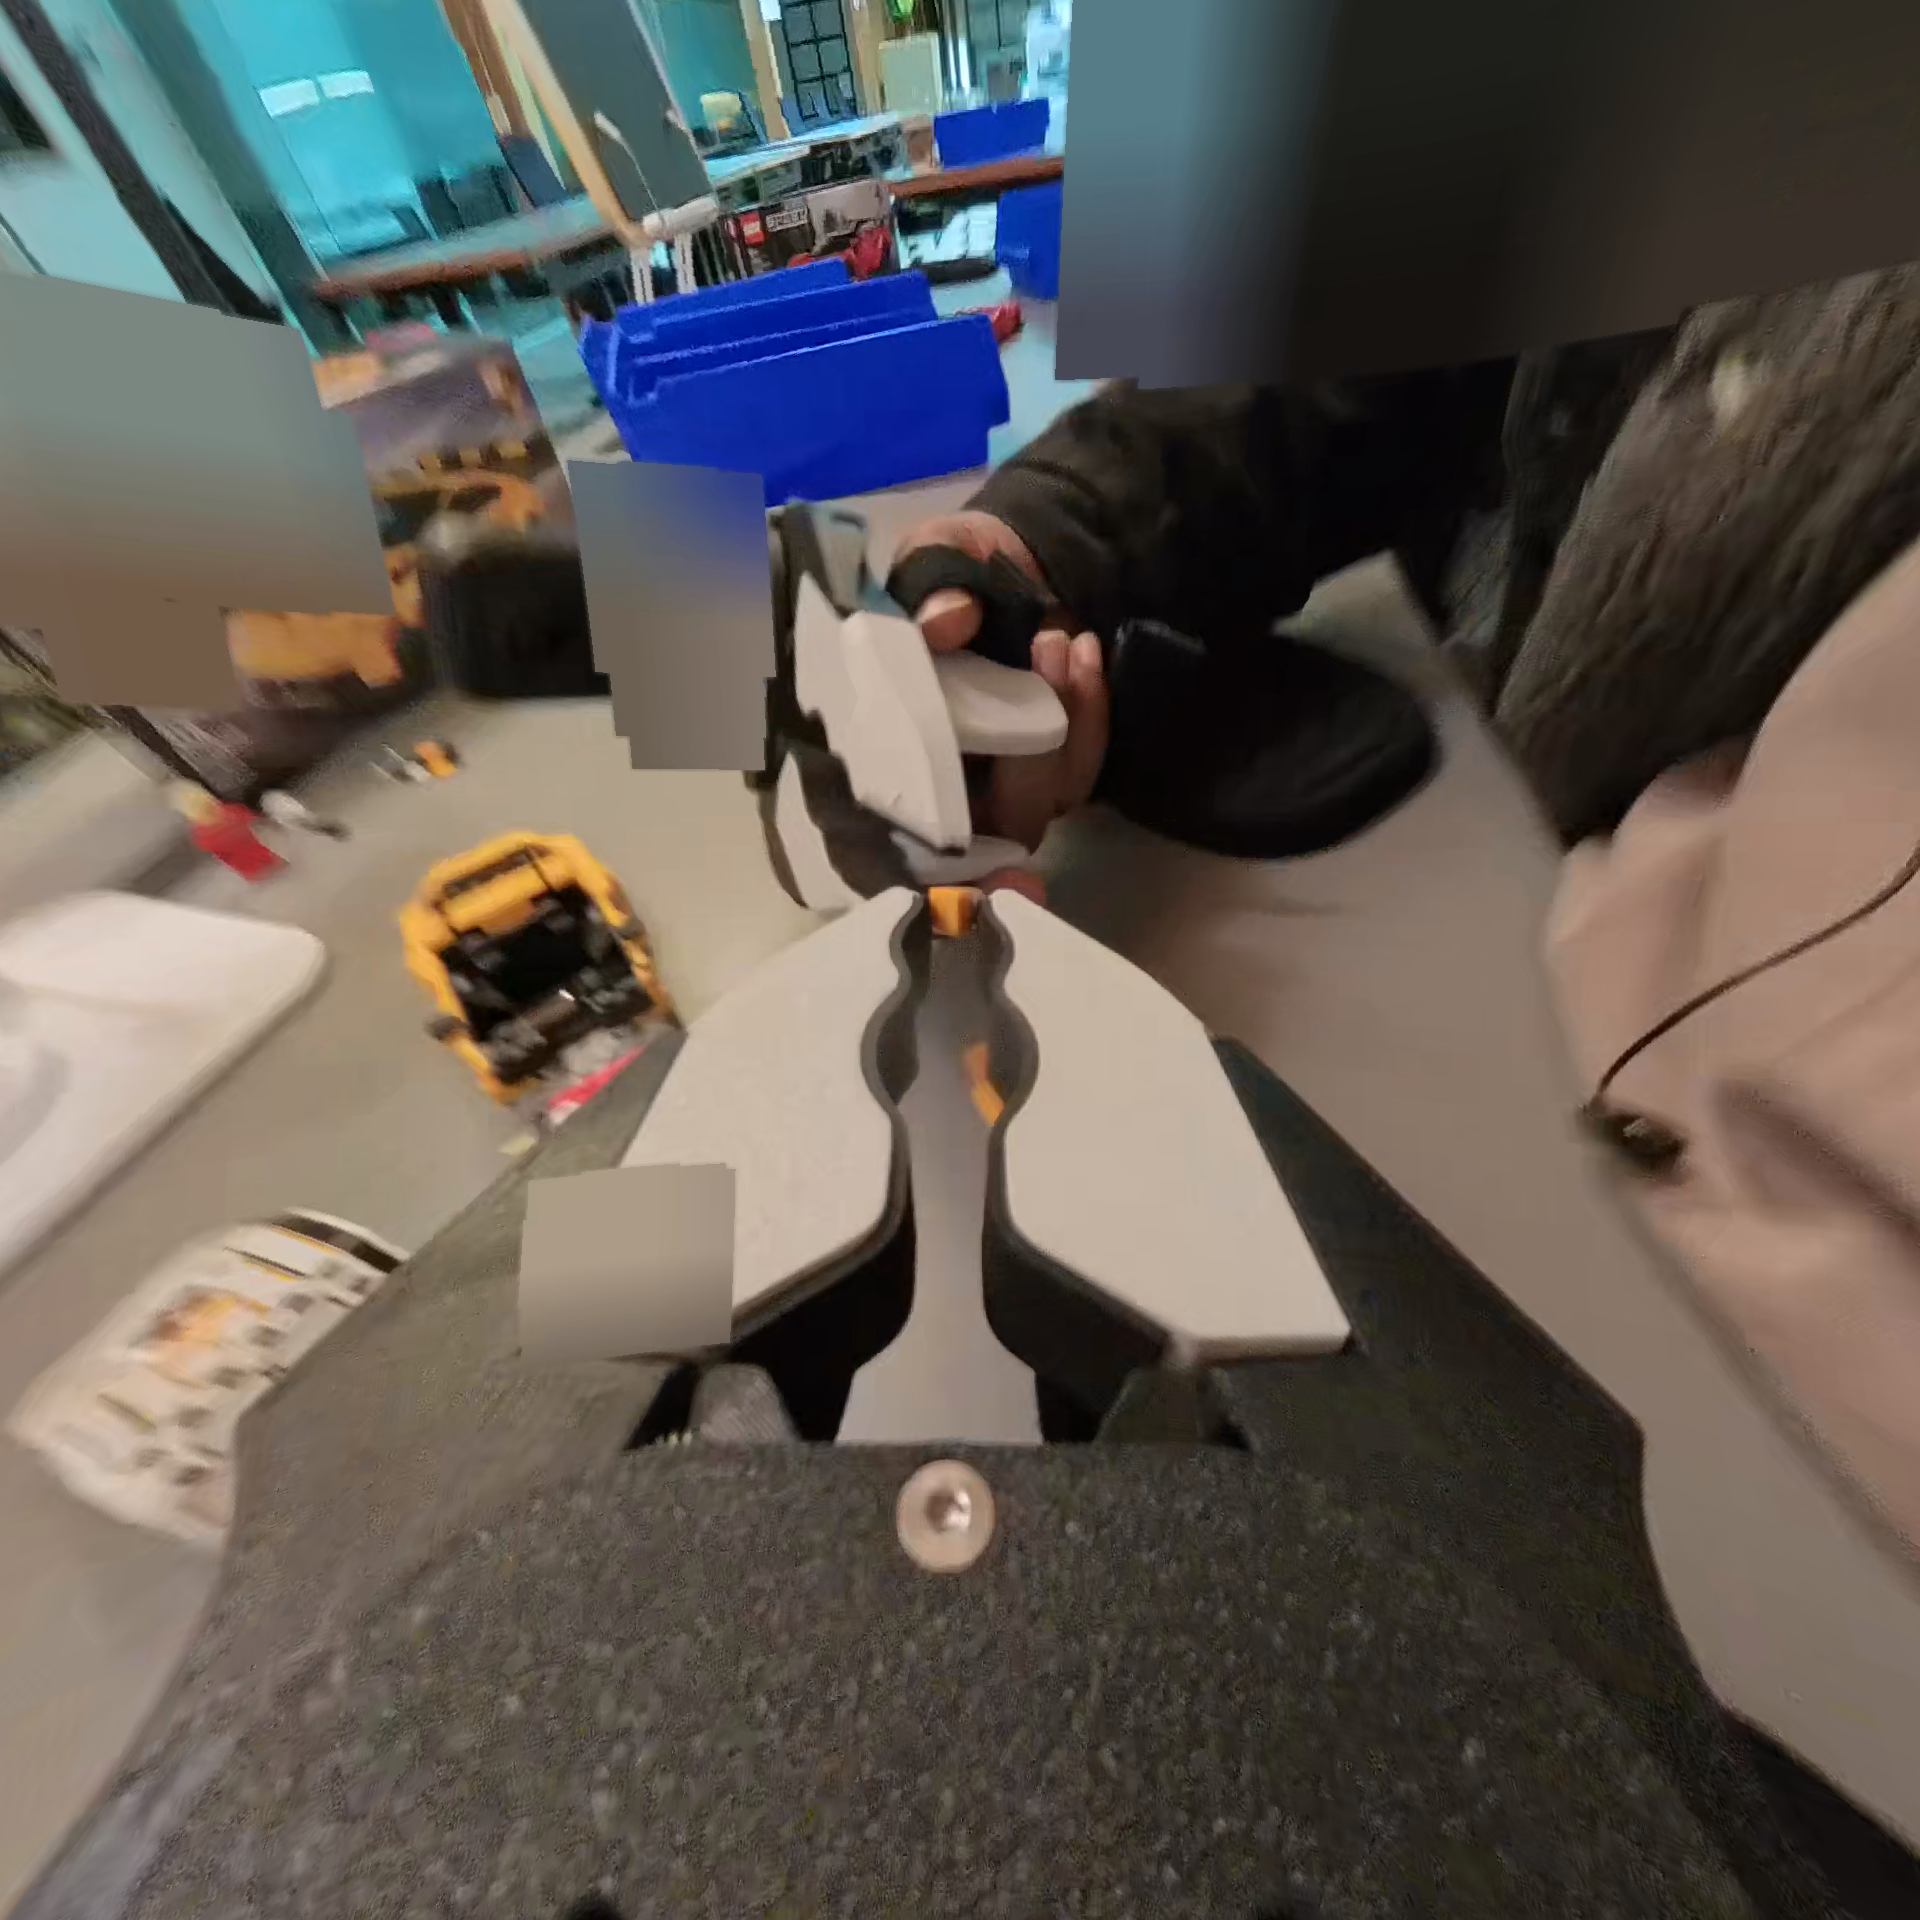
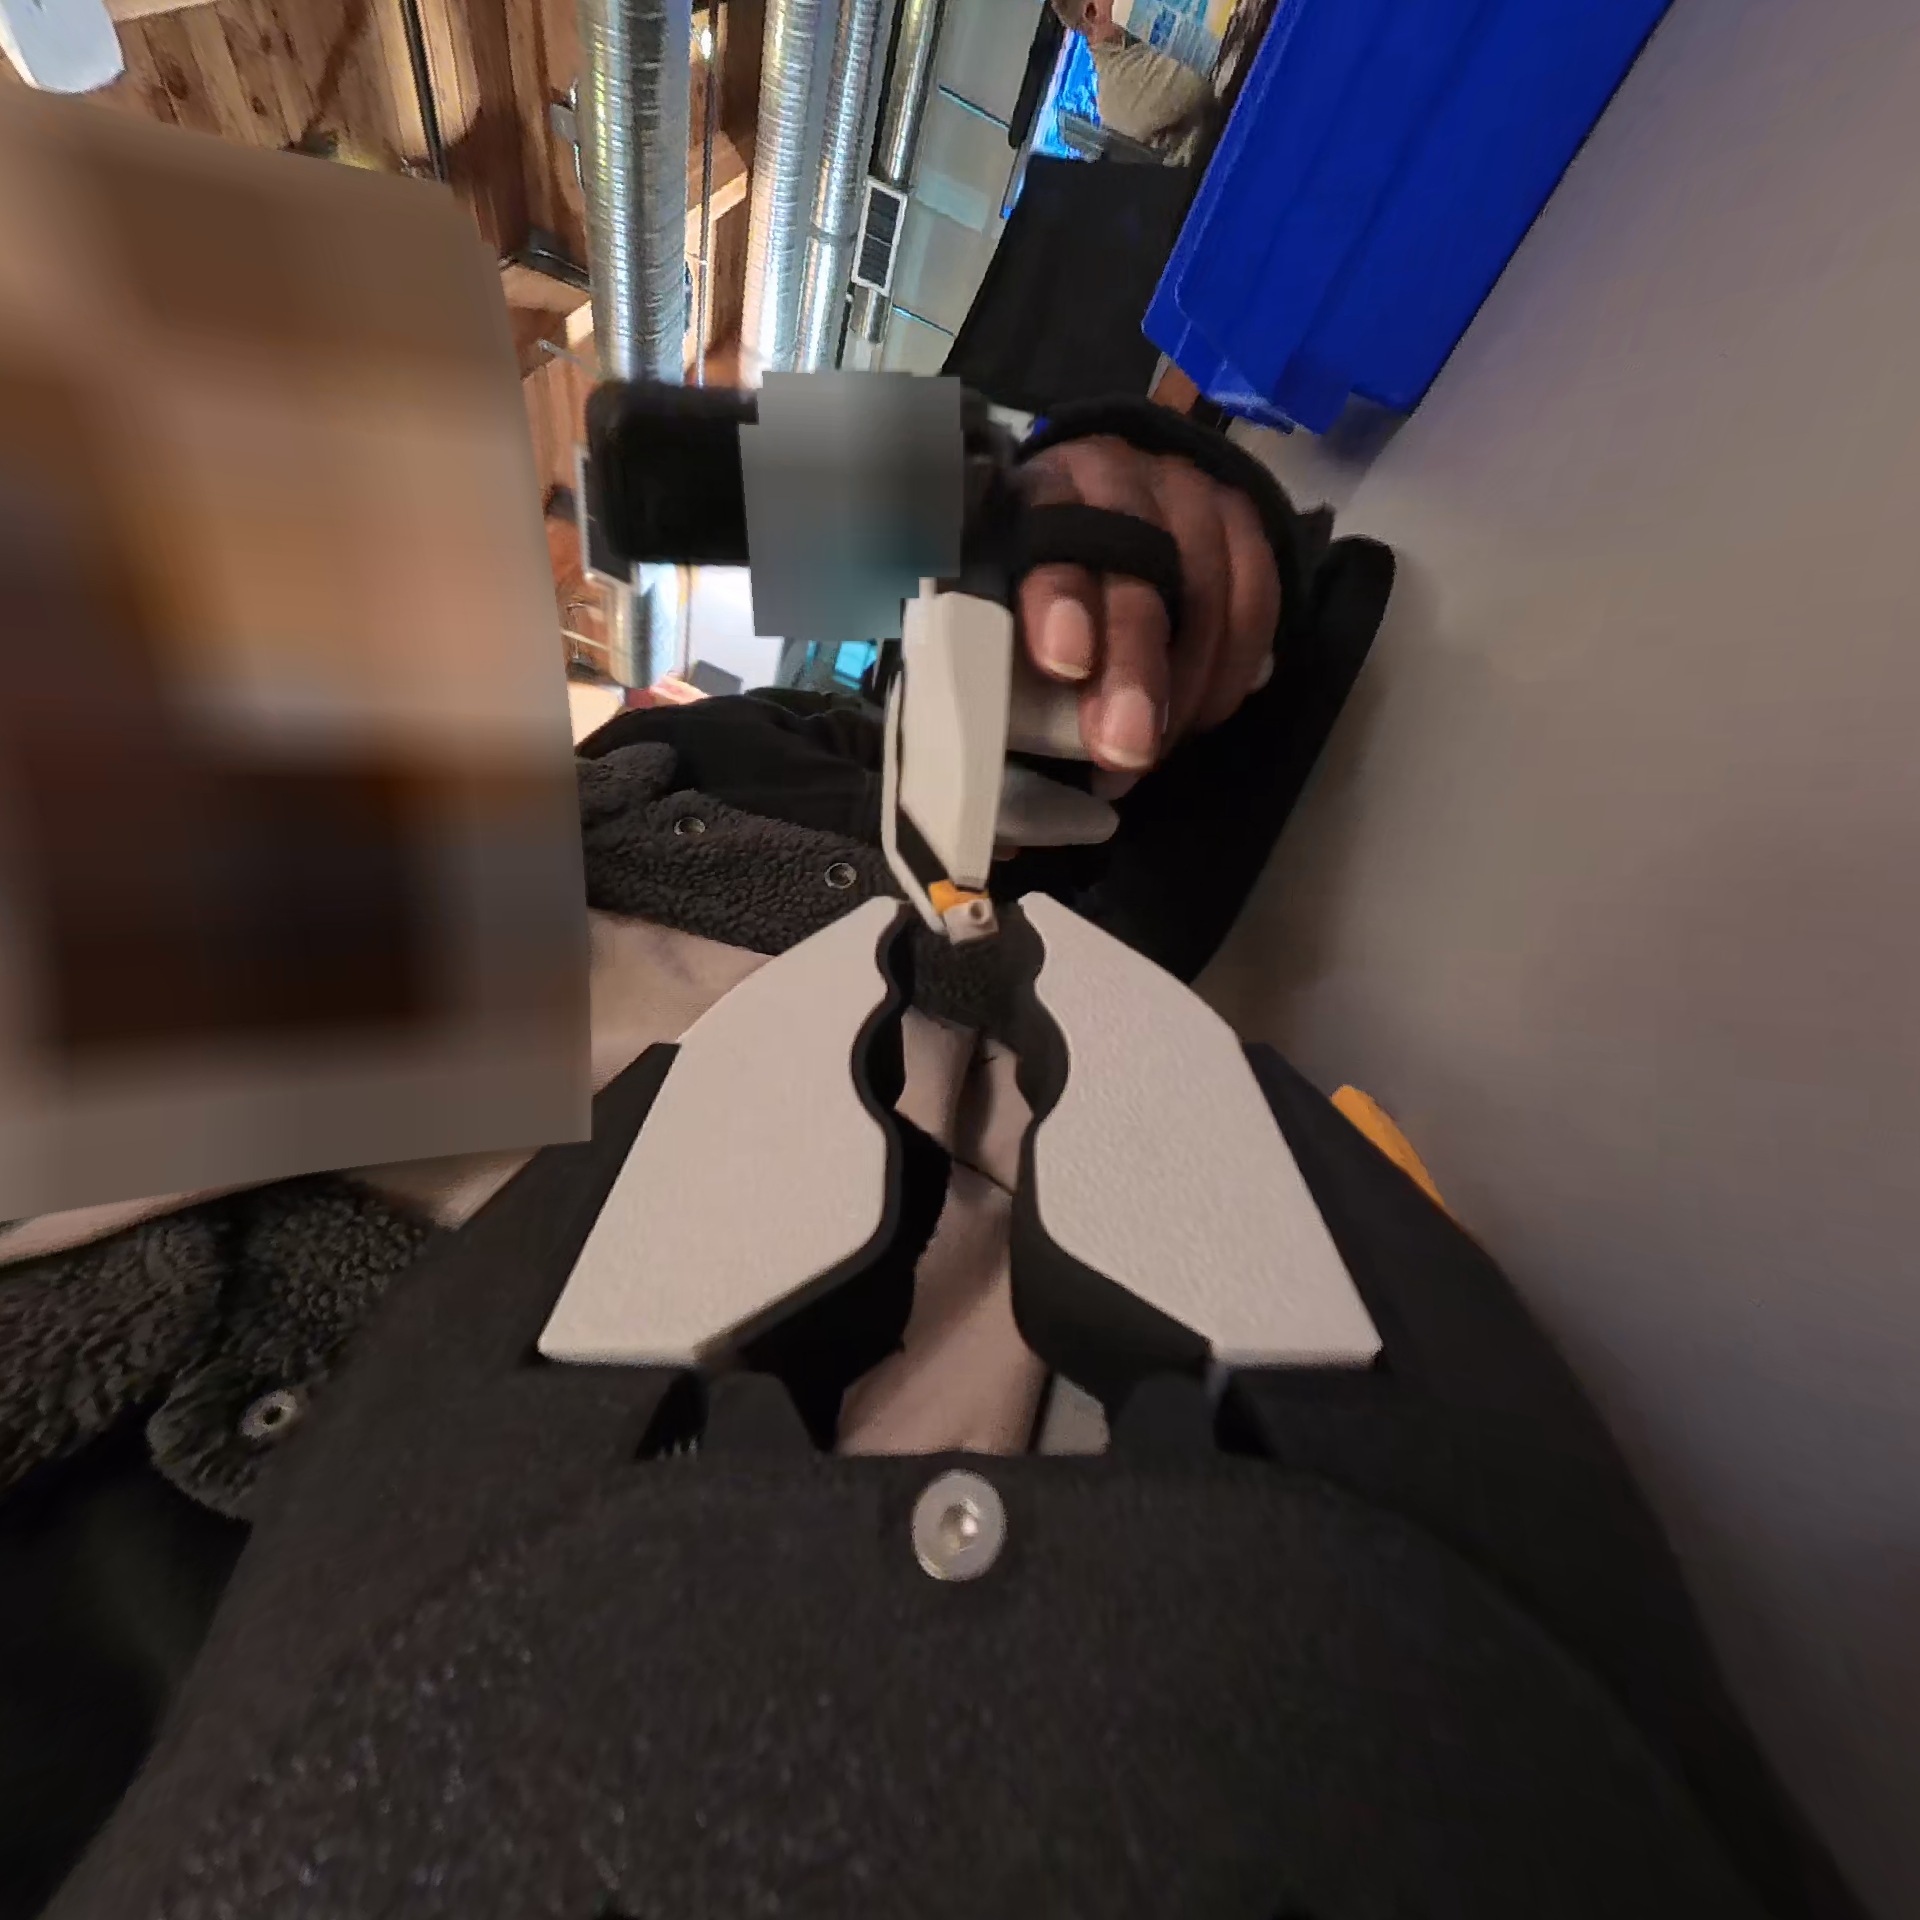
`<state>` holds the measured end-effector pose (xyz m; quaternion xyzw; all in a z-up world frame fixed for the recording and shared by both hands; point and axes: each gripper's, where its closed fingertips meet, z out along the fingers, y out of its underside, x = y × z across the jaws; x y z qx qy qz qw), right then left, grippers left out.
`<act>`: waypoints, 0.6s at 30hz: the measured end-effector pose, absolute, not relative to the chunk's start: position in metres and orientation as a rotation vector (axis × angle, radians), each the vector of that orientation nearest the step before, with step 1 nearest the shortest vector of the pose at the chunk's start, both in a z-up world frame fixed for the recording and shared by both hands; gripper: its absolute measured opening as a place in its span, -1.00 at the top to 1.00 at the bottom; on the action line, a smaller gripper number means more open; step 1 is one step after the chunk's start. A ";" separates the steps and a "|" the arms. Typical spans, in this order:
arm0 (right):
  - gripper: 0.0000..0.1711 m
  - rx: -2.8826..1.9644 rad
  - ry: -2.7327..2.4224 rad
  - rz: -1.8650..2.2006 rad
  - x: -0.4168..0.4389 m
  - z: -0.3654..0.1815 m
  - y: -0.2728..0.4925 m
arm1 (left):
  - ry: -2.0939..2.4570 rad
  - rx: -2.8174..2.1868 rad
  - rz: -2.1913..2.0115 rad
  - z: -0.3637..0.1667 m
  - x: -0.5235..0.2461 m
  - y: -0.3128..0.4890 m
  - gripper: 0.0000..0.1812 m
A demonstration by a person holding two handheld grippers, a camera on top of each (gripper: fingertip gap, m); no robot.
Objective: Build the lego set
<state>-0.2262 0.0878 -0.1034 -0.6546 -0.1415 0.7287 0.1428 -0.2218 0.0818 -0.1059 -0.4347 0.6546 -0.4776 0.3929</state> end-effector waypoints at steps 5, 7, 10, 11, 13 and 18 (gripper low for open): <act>0.81 -1.839 -0.691 1.589 -0.212 -0.105 0.093 | 1.512 -1.445 -1.731 -0.105 -0.224 0.087 0.92; 0.81 -1.815 -0.811 1.374 -0.211 -0.106 0.090 | 1.445 -1.520 -1.892 -0.103 -0.223 0.086 0.91; 0.81 -1.763 -0.962 1.085 -0.213 -0.111 0.085 | 1.376 -1.612 -2.069 -0.103 -0.223 0.084 0.92; 0.80 -1.747 -0.998 1.006 -0.215 -0.112 0.083 | 1.361 -1.642 -2.116 -0.104 -0.223 0.082 0.92; 0.80 -1.710 -1.038 0.862 -0.219 -0.113 0.083 | 1.320 -1.714 -2.172 -0.108 -0.221 0.082 0.92; 0.80 -1.655 -1.096 0.599 -0.227 -0.118 0.082 | 1.270 -1.859 -2.220 -0.120 -0.216 0.081 0.92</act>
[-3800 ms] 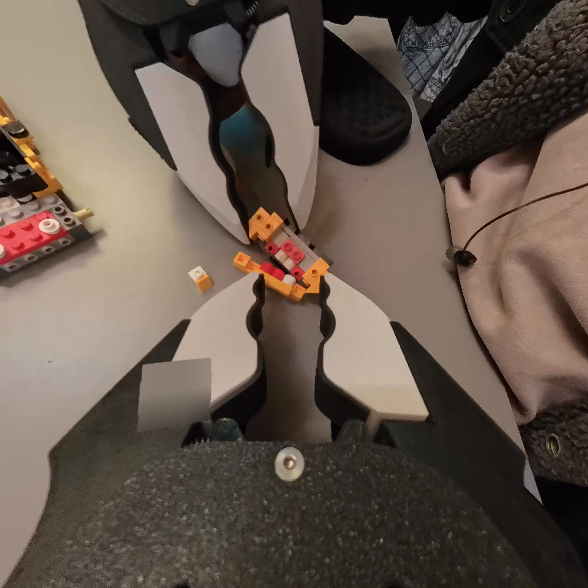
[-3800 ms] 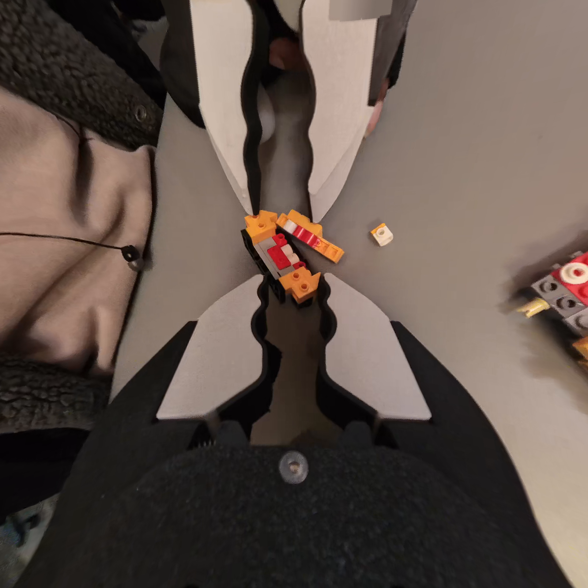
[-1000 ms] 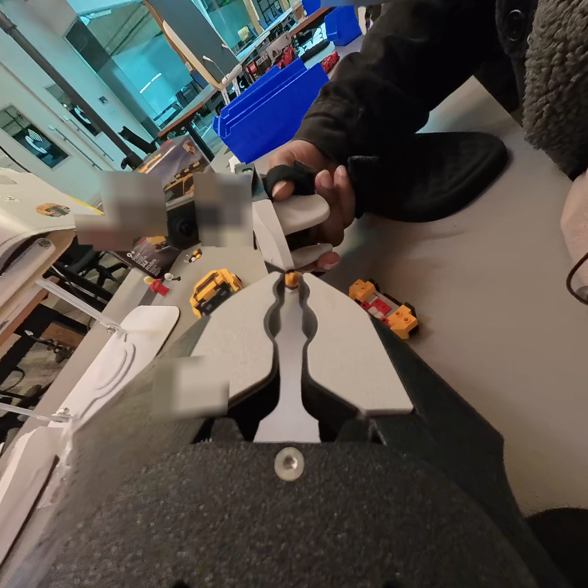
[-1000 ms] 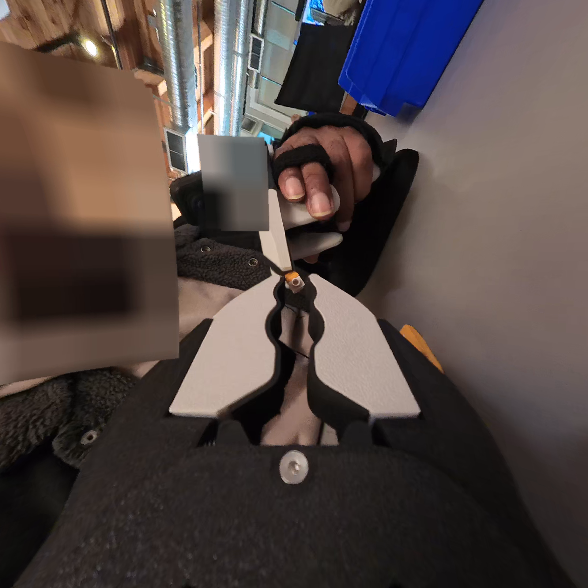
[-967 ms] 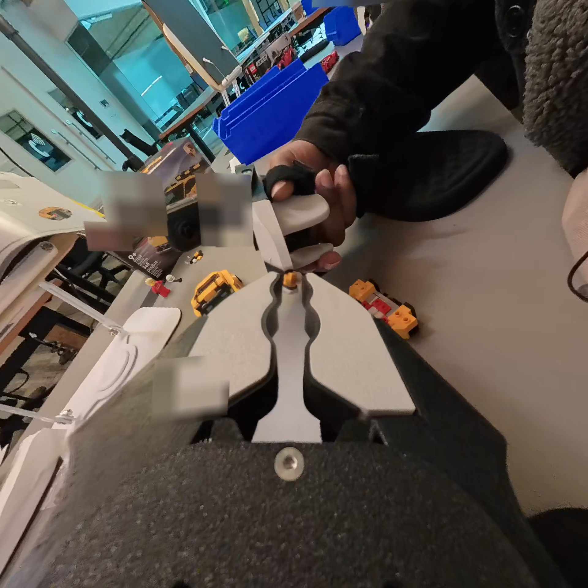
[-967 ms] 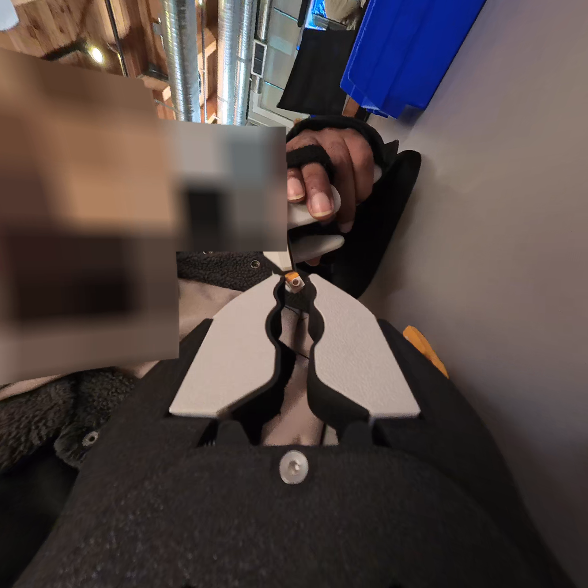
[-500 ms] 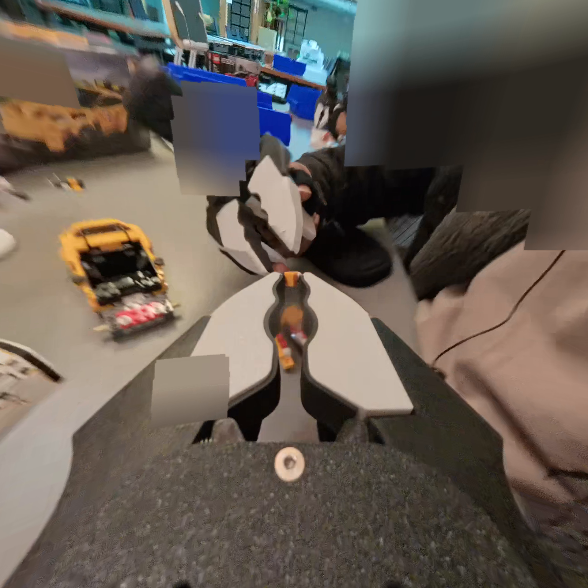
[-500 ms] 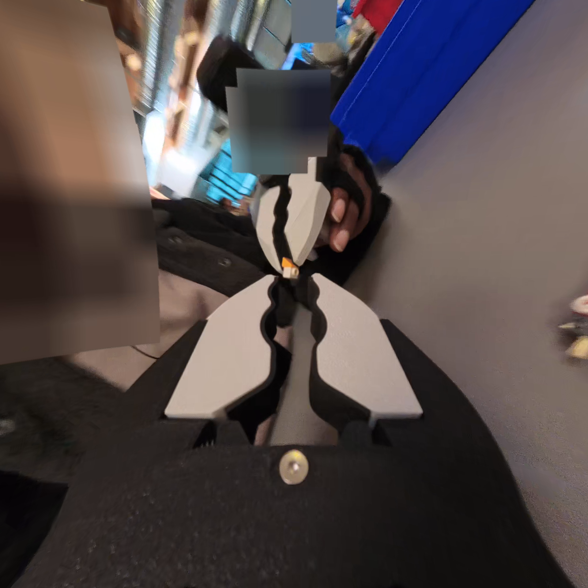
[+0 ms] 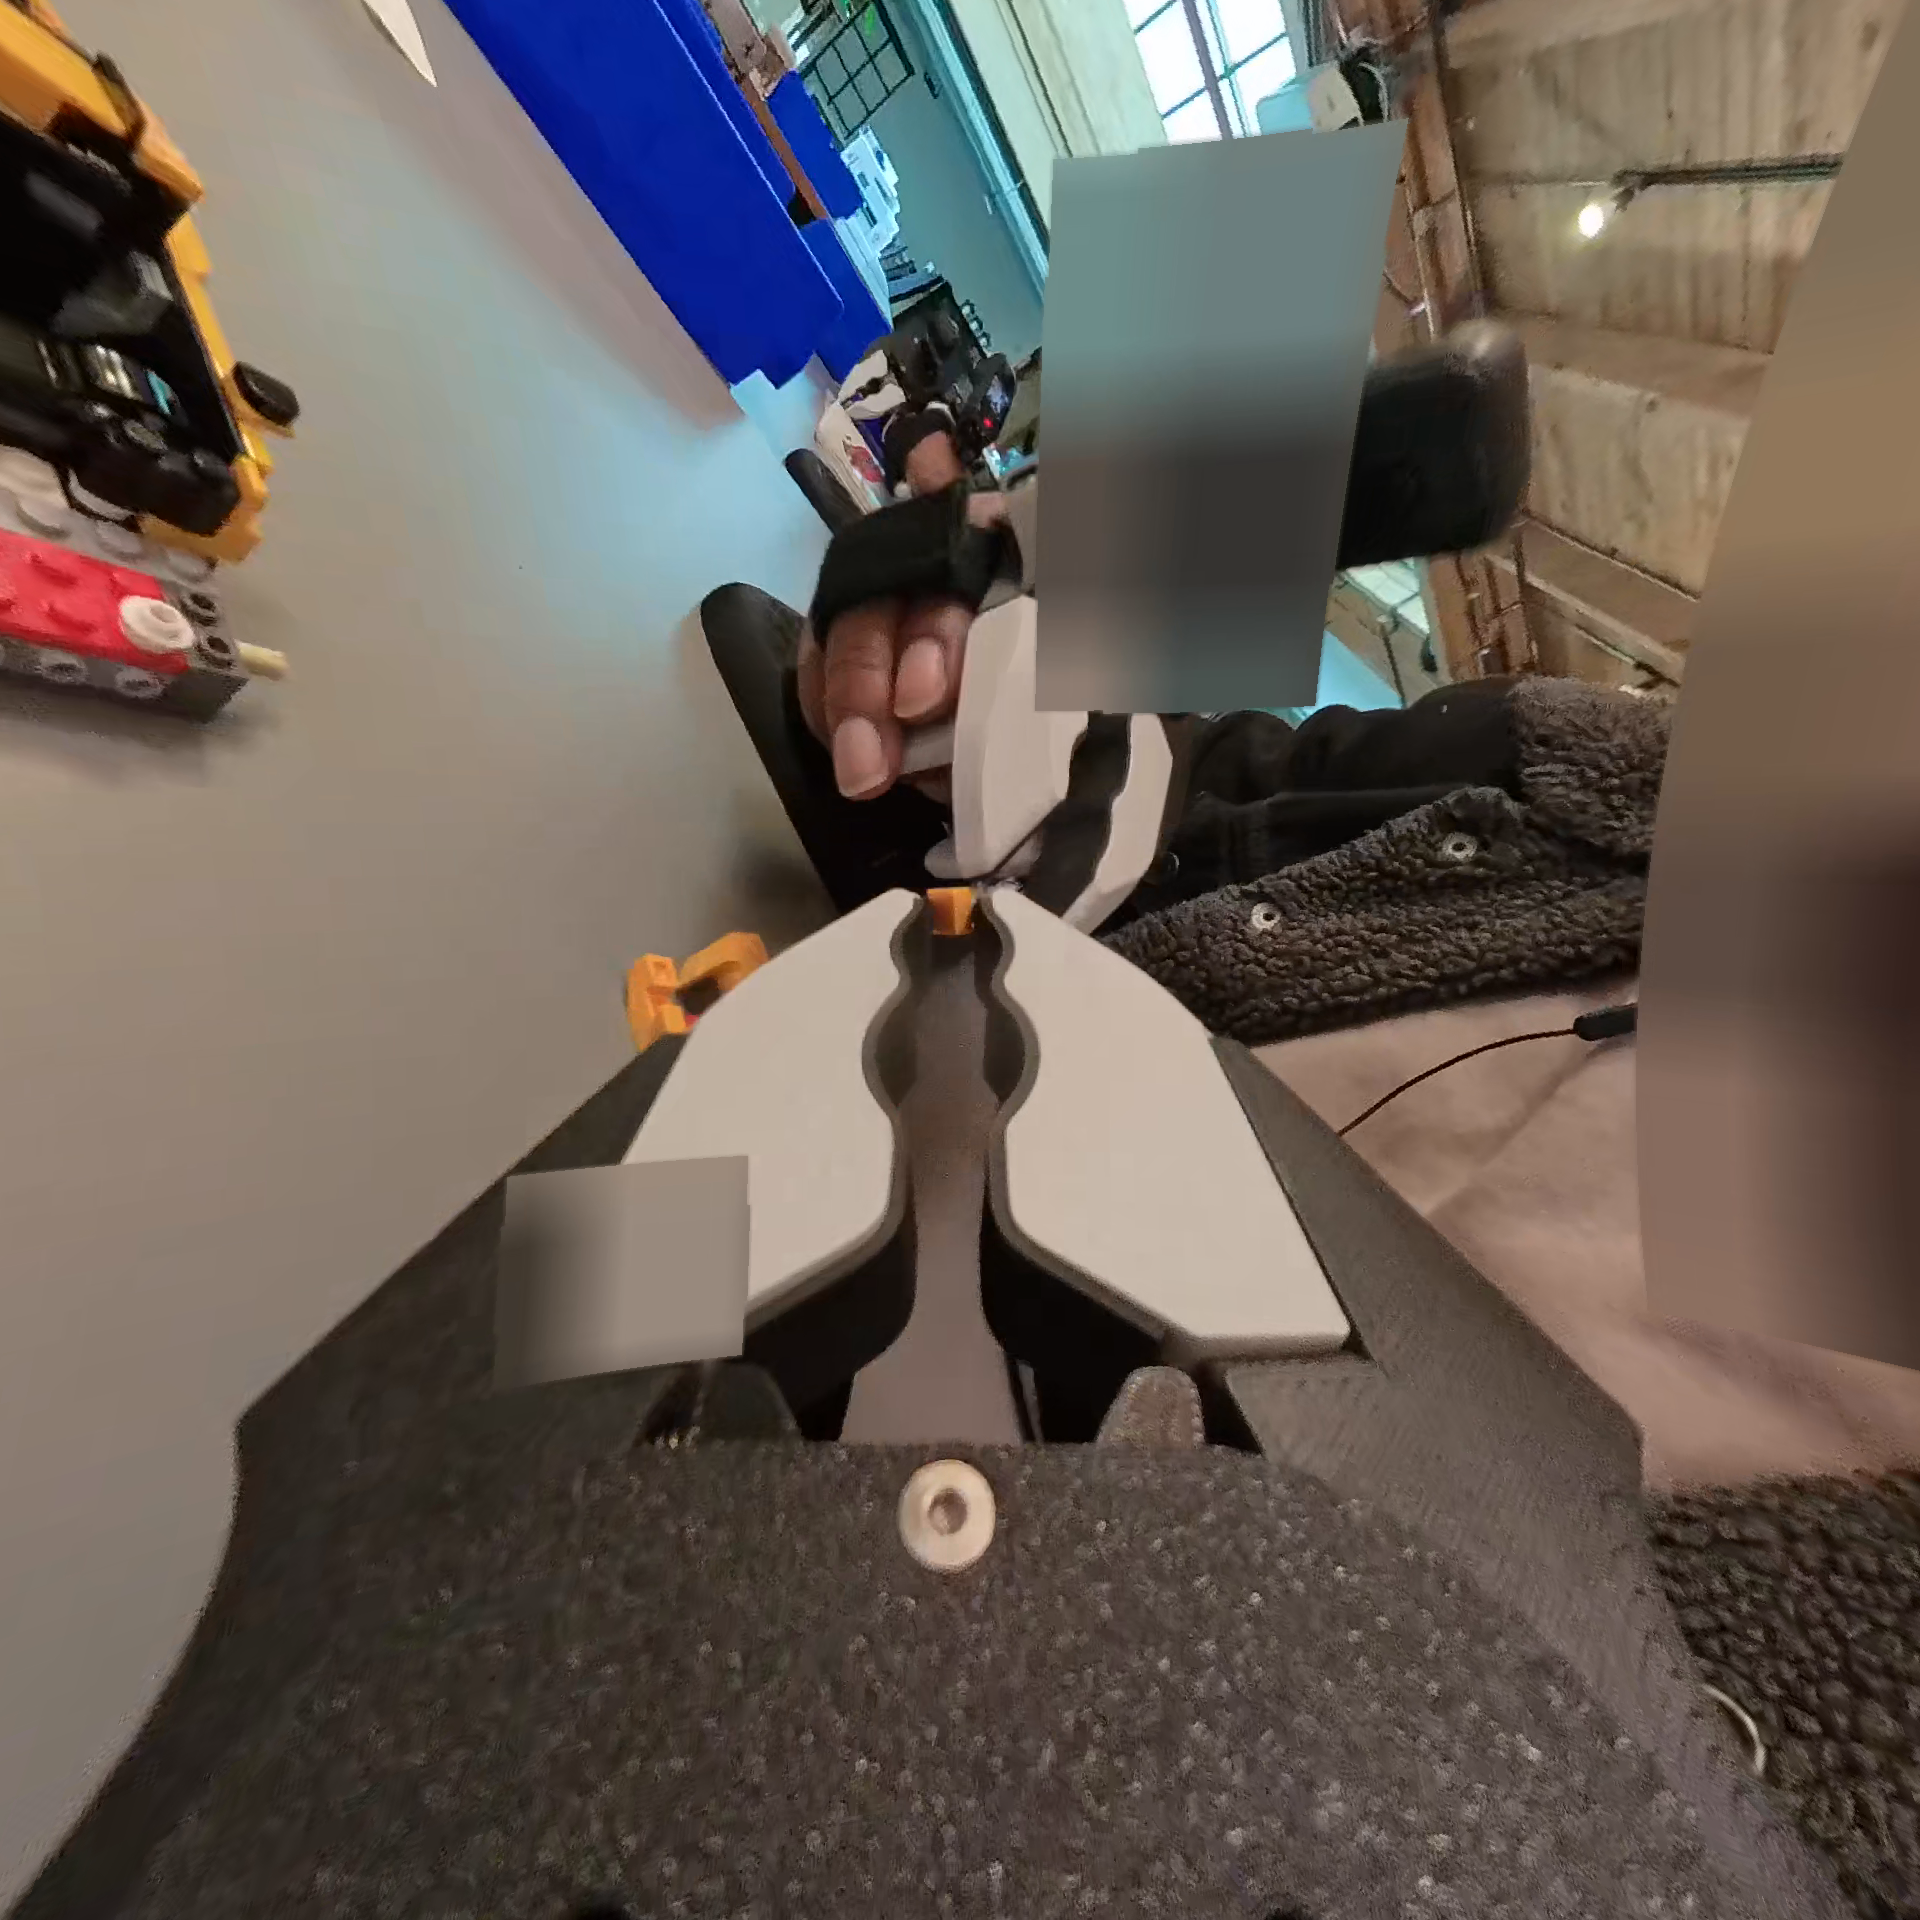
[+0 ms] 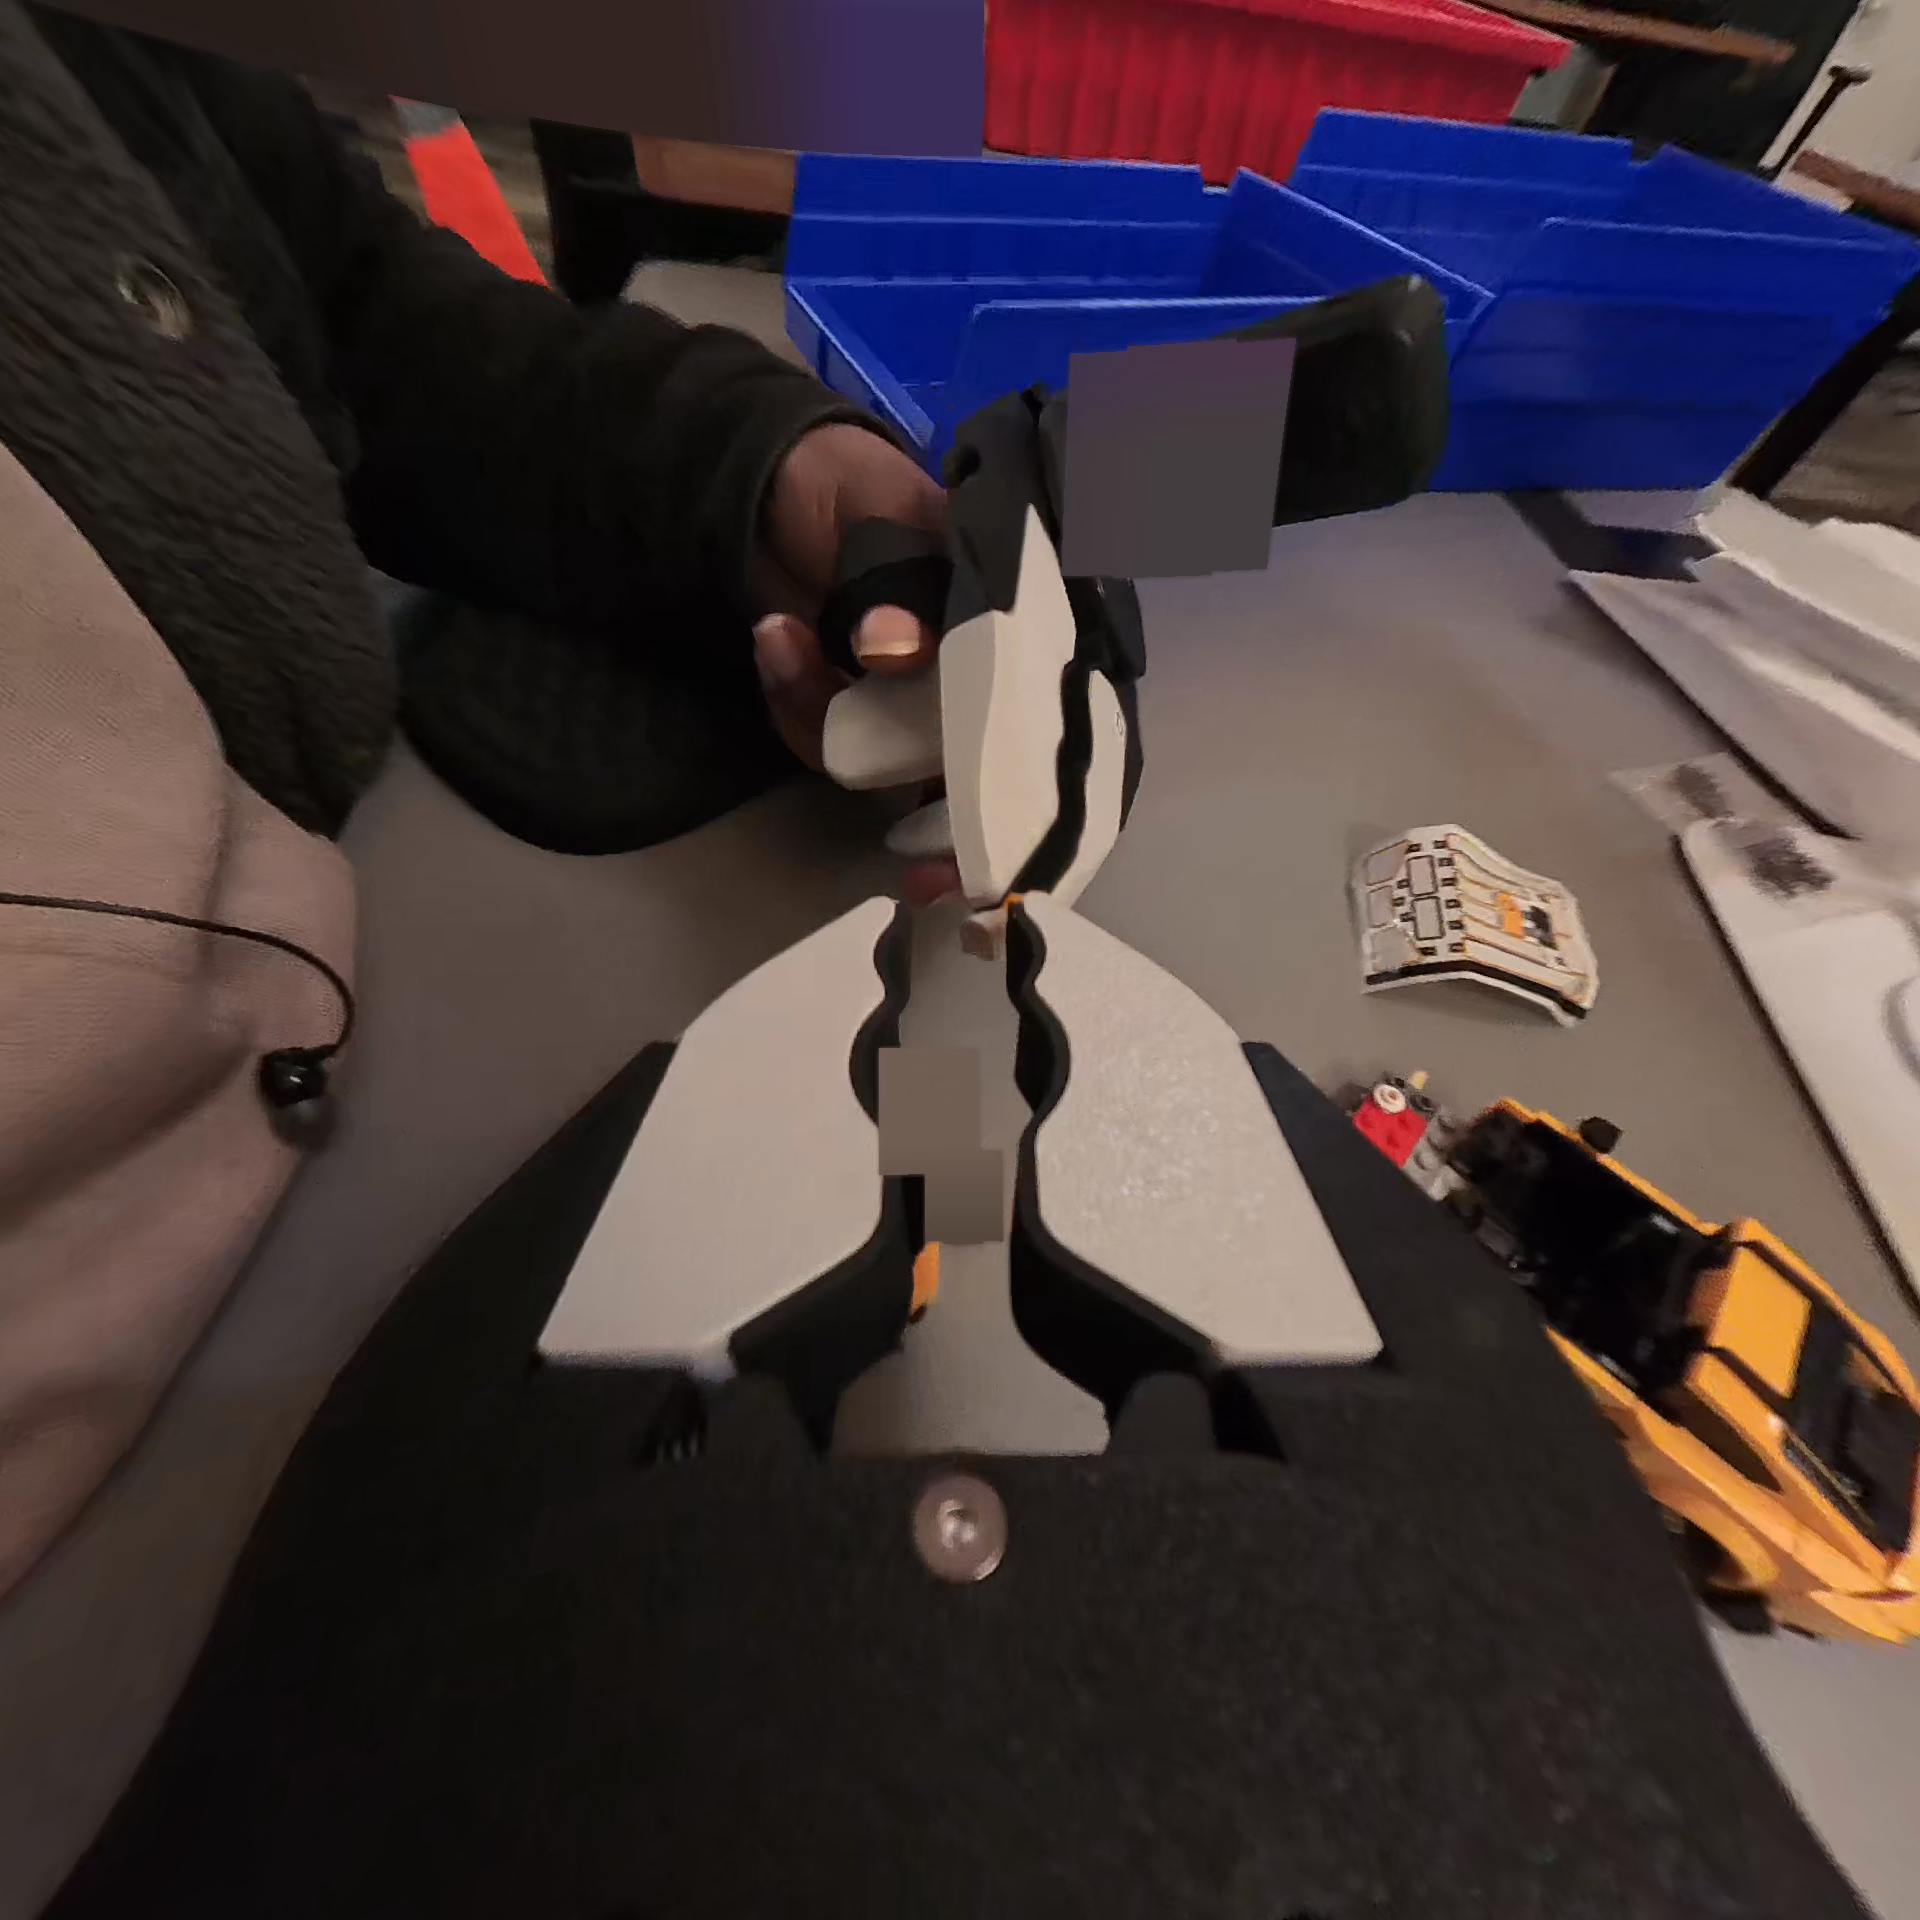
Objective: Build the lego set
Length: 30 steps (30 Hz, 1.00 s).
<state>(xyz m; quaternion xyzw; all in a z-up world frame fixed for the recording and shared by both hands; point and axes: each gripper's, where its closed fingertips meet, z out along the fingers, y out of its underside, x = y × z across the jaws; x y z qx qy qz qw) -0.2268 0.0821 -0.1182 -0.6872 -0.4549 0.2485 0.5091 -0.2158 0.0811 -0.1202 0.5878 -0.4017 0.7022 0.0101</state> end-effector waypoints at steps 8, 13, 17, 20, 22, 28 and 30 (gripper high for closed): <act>0.90 -1.647 -1.132 0.380 -0.219 -0.129 0.085 | -1.198 1.862 2.148 -0.128 -0.210 0.078 0.92; 0.91 -1.660 -1.089 0.427 -0.218 -0.130 0.085 | -1.184 1.855 2.152 -0.129 -0.210 0.079 0.92; 0.91 -1.643 -1.120 0.352 -0.216 -0.133 0.087 | -1.184 1.866 2.148 -0.131 -0.211 0.082 0.92; 0.91 -1.619 -1.151 0.301 -0.216 -0.134 0.086 | -1.194 1.883 2.123 -0.135 -0.211 0.082 0.89; 0.91 -1.603 -1.196 0.227 -0.215 -0.138 0.086 | -1.201 1.879 2.115 -0.135 -0.210 0.080 0.88; 0.91 -1.536 -1.283 0.088 -0.219 -0.140 0.084 | -1.230 1.891 2.091 -0.139 -0.210 0.078 0.92; 0.91 -1.520 -1.271 0.083 -0.219 -0.137 0.084 | -1.267 1.882 2.114 -0.136 -0.210 0.078 0.93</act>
